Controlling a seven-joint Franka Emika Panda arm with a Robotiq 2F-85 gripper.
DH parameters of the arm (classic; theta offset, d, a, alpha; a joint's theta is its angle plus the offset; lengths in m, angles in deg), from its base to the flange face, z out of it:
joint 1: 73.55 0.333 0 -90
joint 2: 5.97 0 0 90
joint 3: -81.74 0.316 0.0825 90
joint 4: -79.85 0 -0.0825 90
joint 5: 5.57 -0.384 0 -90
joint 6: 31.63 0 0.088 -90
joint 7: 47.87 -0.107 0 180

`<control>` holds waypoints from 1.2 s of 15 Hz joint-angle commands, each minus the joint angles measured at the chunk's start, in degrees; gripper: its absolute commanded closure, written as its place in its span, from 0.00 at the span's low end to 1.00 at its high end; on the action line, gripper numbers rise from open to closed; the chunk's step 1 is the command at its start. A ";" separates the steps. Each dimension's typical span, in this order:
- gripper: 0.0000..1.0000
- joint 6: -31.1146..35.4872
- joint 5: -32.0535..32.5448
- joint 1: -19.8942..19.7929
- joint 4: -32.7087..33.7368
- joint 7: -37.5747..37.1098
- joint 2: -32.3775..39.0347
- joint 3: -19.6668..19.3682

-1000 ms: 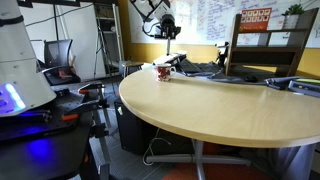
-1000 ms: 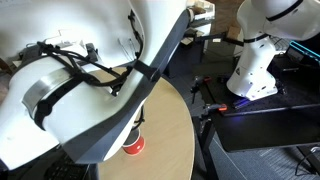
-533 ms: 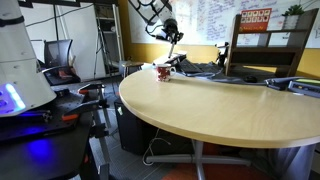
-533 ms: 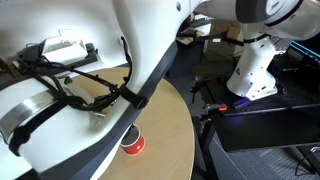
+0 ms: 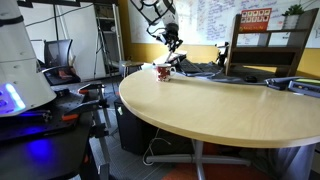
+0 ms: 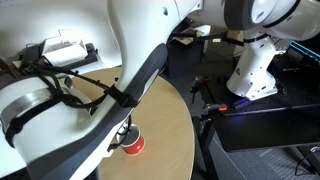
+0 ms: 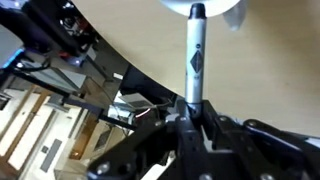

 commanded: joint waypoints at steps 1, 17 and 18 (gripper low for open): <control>0.95 2.16 -2.97 -1.17 0.74 0.29 0.81 1.61; 0.55 6.15 -7.59 -2.60 -1.93 0.68 1.90 3.68; 0.49 6.04 -7.95 -2.77 -2.37 0.48 1.43 3.79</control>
